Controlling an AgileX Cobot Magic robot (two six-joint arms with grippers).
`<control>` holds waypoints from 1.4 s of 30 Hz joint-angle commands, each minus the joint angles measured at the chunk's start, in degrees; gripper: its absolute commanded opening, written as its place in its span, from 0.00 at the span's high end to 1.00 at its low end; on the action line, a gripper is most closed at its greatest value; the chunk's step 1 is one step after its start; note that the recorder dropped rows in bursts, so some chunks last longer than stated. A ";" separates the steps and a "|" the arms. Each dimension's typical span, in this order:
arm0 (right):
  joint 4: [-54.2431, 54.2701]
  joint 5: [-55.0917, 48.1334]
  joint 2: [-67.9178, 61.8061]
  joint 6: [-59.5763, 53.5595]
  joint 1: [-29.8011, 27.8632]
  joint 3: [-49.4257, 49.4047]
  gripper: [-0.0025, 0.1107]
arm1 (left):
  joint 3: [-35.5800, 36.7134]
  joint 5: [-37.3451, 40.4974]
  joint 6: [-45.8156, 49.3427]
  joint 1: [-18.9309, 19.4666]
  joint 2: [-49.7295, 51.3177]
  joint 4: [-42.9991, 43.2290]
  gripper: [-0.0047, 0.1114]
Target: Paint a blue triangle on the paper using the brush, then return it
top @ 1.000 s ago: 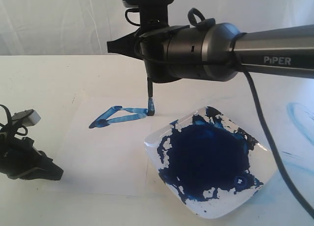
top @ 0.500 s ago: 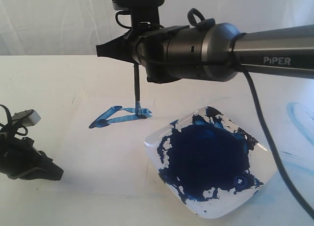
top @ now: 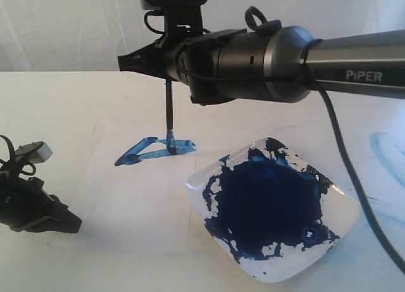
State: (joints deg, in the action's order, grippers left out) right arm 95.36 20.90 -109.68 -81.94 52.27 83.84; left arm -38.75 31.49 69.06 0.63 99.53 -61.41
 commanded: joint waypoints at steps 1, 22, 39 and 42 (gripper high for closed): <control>-4.27 -2.77 1.62 1.68 0.00 0.04 0.98 | -0.07 1.21 0.09 -0.37 -0.11 -0.66 0.96; -41.47 -4.59 -5.35 33.40 -0.36 3.56 0.98 | -0.07 1.21 0.09 -0.37 -0.11 -0.81 0.96; -42.88 -3.82 -5.86 32.70 -0.51 3.56 0.98 | -0.07 1.32 0.09 -0.37 -0.11 -0.80 0.96; -42.88 -4.11 -5.86 32.70 -0.93 3.56 0.98 | -0.07 1.32 0.09 -0.37 -0.11 -0.80 0.96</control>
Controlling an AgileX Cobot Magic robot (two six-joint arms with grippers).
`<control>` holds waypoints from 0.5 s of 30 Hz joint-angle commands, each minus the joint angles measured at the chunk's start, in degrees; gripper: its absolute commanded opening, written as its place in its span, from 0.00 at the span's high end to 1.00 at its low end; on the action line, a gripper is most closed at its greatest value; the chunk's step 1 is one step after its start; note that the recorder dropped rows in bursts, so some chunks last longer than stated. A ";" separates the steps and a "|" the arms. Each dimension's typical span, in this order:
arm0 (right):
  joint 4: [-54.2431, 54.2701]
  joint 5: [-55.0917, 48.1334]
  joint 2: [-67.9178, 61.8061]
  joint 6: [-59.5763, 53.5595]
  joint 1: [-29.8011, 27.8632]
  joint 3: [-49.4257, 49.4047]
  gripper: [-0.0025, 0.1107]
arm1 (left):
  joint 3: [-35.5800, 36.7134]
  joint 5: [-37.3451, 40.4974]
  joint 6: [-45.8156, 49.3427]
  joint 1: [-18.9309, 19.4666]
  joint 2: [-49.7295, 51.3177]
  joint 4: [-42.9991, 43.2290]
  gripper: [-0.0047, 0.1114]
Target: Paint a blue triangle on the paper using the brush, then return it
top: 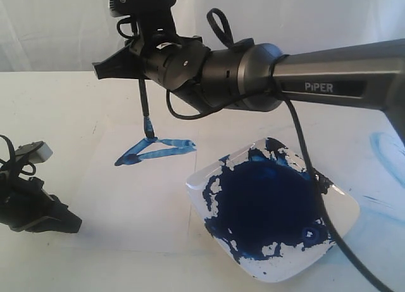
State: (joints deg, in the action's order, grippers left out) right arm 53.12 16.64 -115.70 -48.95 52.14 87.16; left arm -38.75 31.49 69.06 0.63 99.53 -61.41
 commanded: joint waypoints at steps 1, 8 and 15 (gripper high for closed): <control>-0.64 0.15 0.16 -0.29 -1.05 0.24 0.98 | -0.07 1.32 0.09 -0.37 -0.11 -0.80 0.96; -0.21 -1.09 0.16 -0.29 -1.39 0.13 0.98 | -0.07 1.32 0.09 -0.37 -0.11 -0.80 0.96; -0.21 -0.49 0.16 0.35 -1.39 0.13 0.98 | -0.07 1.32 0.09 -0.37 -0.11 -0.80 0.96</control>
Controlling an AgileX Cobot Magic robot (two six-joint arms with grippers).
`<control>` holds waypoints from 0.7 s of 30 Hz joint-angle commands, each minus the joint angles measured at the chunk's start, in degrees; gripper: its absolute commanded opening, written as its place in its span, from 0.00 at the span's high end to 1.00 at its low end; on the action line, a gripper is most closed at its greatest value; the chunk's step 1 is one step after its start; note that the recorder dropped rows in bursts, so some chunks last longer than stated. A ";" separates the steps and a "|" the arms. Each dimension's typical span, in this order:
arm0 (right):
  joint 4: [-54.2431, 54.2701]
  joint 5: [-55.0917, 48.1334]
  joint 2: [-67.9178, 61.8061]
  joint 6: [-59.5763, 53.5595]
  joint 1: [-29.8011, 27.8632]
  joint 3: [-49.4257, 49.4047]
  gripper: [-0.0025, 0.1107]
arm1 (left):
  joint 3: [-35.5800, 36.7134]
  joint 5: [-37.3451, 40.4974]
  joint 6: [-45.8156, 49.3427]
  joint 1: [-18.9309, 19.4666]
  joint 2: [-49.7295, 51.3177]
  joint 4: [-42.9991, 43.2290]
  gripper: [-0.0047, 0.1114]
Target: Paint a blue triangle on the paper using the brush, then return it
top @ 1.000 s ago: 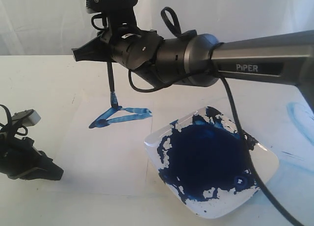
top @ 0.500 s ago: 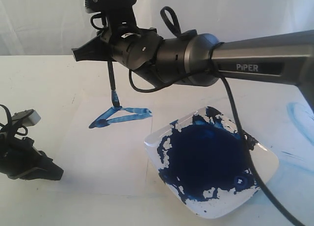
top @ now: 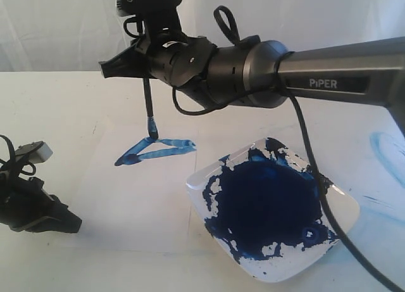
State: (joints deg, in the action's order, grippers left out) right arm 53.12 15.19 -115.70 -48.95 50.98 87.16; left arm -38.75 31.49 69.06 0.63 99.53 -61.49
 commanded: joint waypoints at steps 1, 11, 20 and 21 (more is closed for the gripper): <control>-0.21 1.09 0.16 0.35 -0.23 0.13 0.98 | -0.07 1.32 0.09 -0.37 -0.11 -0.71 0.96; 0.69 0.71 0.16 -1.03 -0.23 0.06 0.98 | -0.07 2.31 0.09 -0.37 -0.11 -0.75 0.96; 1.07 0.71 0.16 -2.22 -0.23 0.06 0.98 | -0.07 2.73 0.09 -0.37 -0.11 -0.75 0.96; 1.34 0.71 0.16 -2.35 -0.26 0.06 0.98 | -0.07 2.73 0.09 -0.37 -0.11 -0.75 0.96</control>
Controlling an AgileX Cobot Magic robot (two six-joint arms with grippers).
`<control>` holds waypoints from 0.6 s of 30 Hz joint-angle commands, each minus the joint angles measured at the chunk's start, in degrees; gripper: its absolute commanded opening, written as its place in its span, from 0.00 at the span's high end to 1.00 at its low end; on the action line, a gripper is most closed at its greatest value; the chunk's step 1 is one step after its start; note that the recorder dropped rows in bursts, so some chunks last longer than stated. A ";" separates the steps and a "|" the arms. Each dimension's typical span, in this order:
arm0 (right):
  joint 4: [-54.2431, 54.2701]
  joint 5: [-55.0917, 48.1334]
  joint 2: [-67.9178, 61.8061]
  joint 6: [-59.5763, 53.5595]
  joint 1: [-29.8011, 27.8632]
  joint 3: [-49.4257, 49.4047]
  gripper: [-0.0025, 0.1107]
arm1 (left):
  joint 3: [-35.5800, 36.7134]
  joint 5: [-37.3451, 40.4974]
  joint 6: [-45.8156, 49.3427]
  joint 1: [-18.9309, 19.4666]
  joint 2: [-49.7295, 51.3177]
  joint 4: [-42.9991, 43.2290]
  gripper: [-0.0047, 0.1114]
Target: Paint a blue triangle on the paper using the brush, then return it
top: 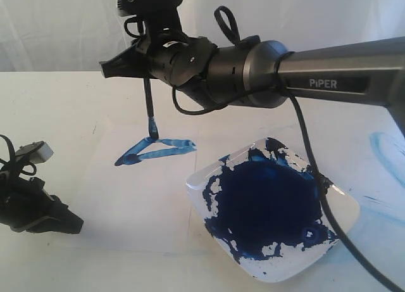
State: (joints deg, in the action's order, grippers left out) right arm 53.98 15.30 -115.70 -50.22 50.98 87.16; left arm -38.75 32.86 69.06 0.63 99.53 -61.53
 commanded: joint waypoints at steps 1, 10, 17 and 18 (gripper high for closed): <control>0.70 0.60 0.16 -1.07 -0.36 0.06 0.98 | -0.07 1.36 0.09 -0.37 -0.11 -0.72 0.96; 2.93 0.59 0.16 -1.16 -1.59 -1.98 0.98 | -0.07 1.36 0.09 -0.37 -0.11 -0.72 0.96; 2.93 1.04 0.16 -1.16 -1.62 -2.62 0.98 | -0.07 1.36 0.09 -0.37 -0.11 -0.85 0.96; 2.93 1.04 0.16 -1.16 -1.62 -2.62 0.98 | -0.07 1.36 0.09 -0.37 -0.11 -0.85 0.96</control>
State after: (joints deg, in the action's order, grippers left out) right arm 56.69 16.53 -115.70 -50.59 49.70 85.08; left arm -38.75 33.04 69.06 0.63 99.53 -61.64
